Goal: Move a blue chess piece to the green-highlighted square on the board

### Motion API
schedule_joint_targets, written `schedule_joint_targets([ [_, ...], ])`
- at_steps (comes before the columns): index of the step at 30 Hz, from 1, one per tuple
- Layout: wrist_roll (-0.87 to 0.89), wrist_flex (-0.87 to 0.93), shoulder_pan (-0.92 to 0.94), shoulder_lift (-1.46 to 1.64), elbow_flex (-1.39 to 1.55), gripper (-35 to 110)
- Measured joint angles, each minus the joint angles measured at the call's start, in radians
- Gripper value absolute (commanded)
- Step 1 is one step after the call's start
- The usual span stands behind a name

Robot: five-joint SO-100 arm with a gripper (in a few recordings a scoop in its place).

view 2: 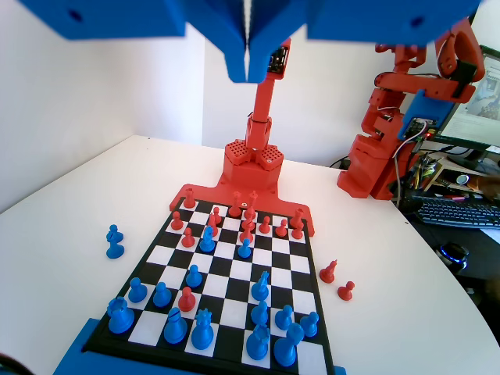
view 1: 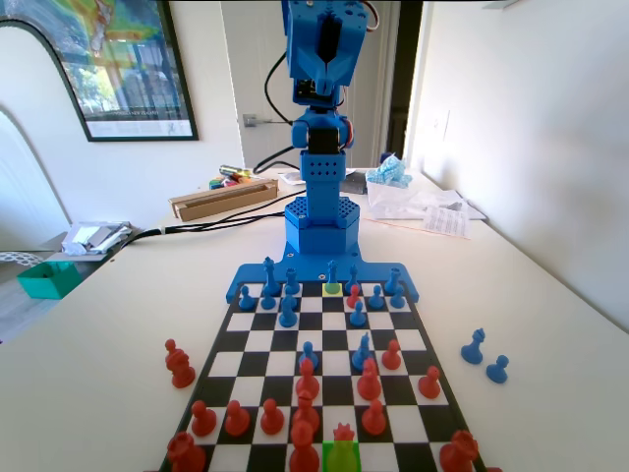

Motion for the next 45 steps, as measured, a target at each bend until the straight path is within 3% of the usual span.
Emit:
schedule_joint_targets([
  [30,0.000,0.000,0.000,0.000,0.000,6],
  [39,0.000,0.000,0.000,0.000,0.000,1],
  [45,0.032,0.000,-0.014,-0.146,-0.044,1],
])
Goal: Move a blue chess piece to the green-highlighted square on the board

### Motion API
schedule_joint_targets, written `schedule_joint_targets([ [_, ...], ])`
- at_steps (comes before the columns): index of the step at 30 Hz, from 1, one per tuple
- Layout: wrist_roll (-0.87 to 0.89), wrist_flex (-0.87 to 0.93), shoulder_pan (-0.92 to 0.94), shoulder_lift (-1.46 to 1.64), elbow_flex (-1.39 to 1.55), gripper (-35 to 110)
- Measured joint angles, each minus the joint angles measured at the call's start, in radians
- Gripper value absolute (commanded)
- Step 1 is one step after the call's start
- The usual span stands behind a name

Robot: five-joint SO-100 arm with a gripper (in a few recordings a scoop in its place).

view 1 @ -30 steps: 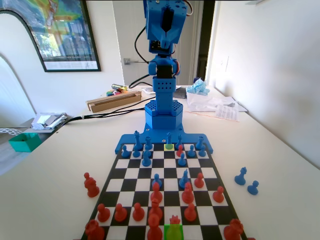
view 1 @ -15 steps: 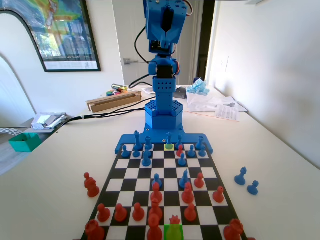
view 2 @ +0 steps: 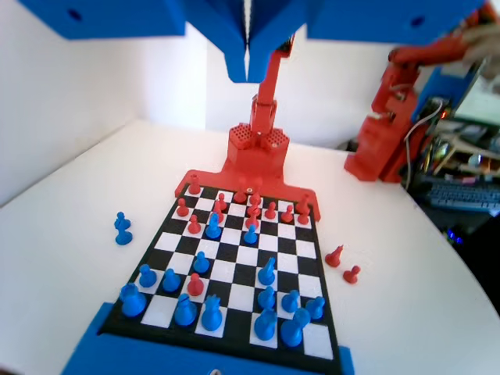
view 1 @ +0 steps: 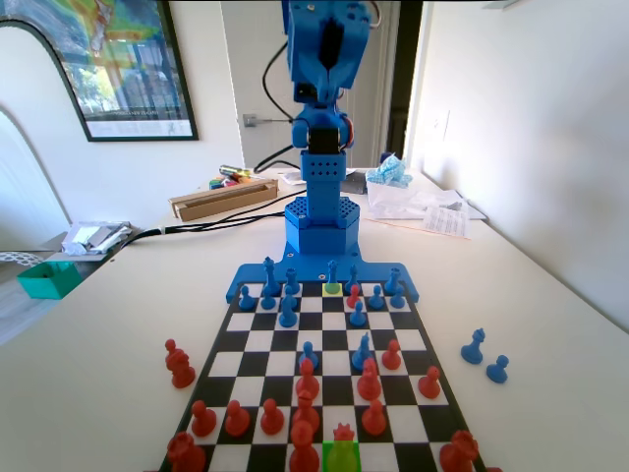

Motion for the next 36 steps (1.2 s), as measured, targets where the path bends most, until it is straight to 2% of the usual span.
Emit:
schedule_joint_targets([
  [11,0.193,-0.037,0.051,-0.468,-0.345,1],
  [26,0.463,-0.199,0.147,-1.008,-0.466,1],
  [36,0.614,-0.255,0.143,-1.342,-0.624,3],
])
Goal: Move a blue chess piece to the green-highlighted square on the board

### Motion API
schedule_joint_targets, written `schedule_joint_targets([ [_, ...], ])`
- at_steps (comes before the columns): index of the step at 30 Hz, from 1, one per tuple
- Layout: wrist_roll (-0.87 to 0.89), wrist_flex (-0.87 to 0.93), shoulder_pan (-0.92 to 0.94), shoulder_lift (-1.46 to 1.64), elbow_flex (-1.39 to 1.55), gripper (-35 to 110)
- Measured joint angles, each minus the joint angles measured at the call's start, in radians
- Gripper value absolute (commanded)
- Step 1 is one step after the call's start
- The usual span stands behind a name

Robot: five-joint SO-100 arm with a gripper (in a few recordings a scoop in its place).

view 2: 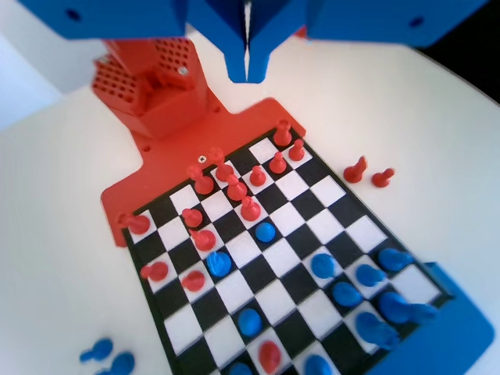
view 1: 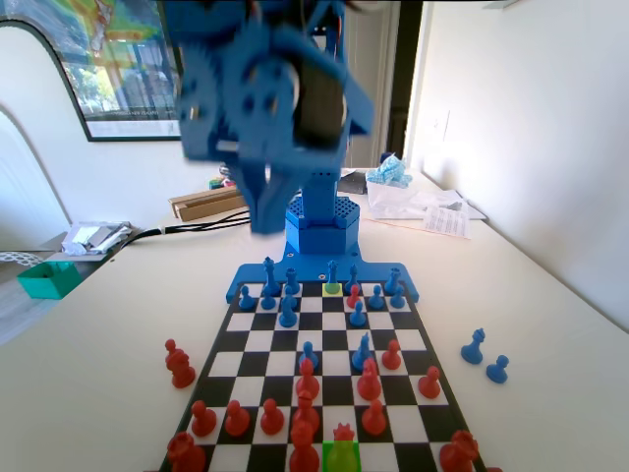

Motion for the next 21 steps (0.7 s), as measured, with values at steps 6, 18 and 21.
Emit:
schedule_joint_targets([
  [6,0.072,-0.023,-0.020,-0.198,-0.112,5],
  [18,0.181,-0.072,-0.098,-0.393,-0.181,13],
  [21,0.196,-0.072,-0.118,-0.419,-0.187,13],
])
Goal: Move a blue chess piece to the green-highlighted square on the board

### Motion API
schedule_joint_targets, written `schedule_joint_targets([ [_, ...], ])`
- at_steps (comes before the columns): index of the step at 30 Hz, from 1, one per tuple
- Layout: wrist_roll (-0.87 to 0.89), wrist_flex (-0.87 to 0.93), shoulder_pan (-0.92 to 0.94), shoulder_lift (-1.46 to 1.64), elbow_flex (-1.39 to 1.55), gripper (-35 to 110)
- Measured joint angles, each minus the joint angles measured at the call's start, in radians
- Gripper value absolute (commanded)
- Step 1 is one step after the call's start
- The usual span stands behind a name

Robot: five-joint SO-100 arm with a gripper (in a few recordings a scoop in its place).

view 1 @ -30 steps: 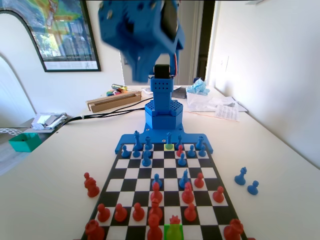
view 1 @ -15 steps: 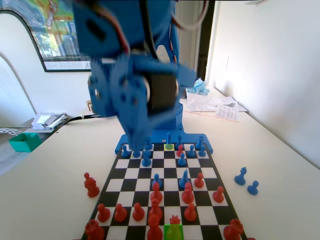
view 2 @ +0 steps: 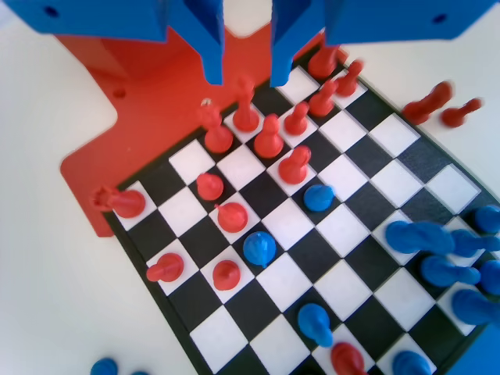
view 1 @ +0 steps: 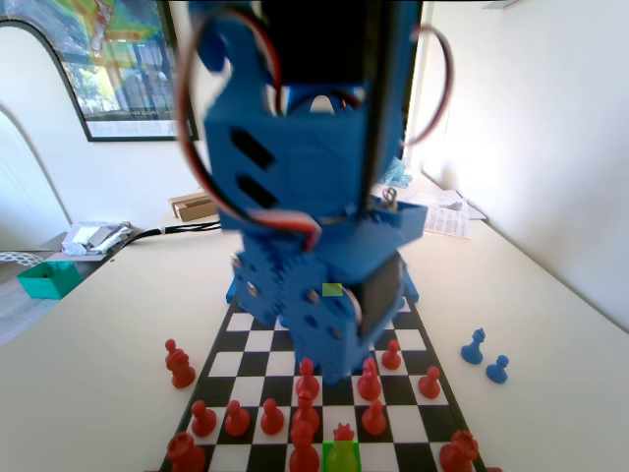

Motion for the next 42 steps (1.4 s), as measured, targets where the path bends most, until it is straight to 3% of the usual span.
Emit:
schedule_joint_targets([
  [17,0.021,0.035,-0.026,-0.172,-0.221,13],
  [42,0.021,-0.012,-0.044,-0.268,-0.258,14],
])
